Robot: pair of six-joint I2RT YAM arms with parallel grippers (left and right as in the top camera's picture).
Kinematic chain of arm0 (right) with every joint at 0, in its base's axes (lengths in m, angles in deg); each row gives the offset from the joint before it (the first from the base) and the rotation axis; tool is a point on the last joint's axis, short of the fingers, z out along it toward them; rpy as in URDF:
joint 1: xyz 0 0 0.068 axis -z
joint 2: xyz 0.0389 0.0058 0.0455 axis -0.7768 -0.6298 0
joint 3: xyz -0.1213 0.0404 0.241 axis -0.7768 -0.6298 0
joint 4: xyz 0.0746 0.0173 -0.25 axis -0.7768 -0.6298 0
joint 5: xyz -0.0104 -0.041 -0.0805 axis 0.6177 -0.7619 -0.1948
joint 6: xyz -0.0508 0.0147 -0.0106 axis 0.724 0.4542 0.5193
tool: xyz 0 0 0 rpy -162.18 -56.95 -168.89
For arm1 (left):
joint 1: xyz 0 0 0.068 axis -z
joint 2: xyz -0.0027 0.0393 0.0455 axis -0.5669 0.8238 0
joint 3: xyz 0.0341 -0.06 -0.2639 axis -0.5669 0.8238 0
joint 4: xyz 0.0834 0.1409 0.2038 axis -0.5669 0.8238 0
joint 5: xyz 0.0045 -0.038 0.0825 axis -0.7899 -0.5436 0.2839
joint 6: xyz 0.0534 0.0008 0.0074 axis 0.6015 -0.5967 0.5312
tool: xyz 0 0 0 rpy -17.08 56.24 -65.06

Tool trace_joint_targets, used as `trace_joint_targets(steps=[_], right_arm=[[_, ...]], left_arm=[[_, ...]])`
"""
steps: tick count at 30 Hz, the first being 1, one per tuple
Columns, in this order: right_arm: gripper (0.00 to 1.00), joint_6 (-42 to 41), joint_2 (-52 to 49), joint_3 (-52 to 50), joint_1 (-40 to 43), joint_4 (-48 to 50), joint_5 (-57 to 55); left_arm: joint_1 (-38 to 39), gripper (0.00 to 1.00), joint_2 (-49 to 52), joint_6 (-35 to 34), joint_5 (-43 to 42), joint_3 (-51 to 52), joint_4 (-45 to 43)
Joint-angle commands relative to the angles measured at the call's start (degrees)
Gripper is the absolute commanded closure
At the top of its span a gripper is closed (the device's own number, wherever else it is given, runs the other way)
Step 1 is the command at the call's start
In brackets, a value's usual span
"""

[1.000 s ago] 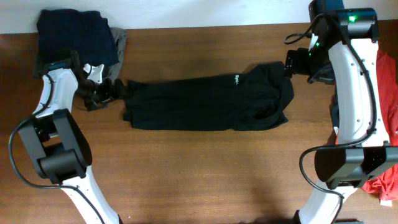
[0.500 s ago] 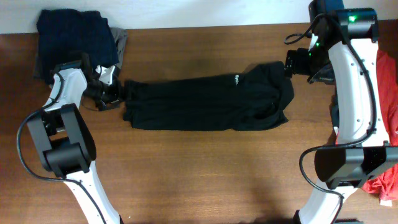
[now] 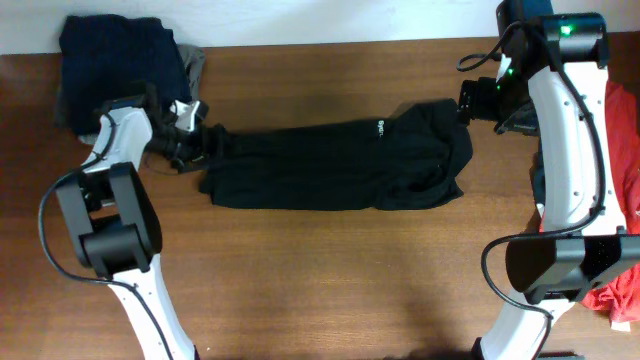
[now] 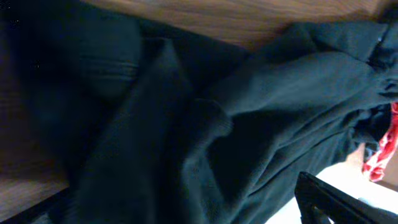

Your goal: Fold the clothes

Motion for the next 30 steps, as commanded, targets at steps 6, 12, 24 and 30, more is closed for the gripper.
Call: trace_joint_targets(steps=[6,12,24,30], right_arm=[[0.01,-0.1,1.5,-0.3,-0.2,-0.3,0.3],[0.01,-0.1,1.5,-0.3,-0.2,-0.3,0.3],[0.01,-0.1,1.5,-0.3,-0.2,-0.3,0.3],[0.01,-0.1,1.5,-0.3,-0.2,-0.3,0.3]], left_arm=[[4.3,0.02,6.6,1.1,2.0,2.2,-0.1],[4.5,0.22,6.6,1.1,2.3,2.2,0.0],[4.4,0.99,6.6,-0.6,12.5,1.9,0.6],[3.5,1.00,6.6,-4.3,23.6,-2.8,6.8]])
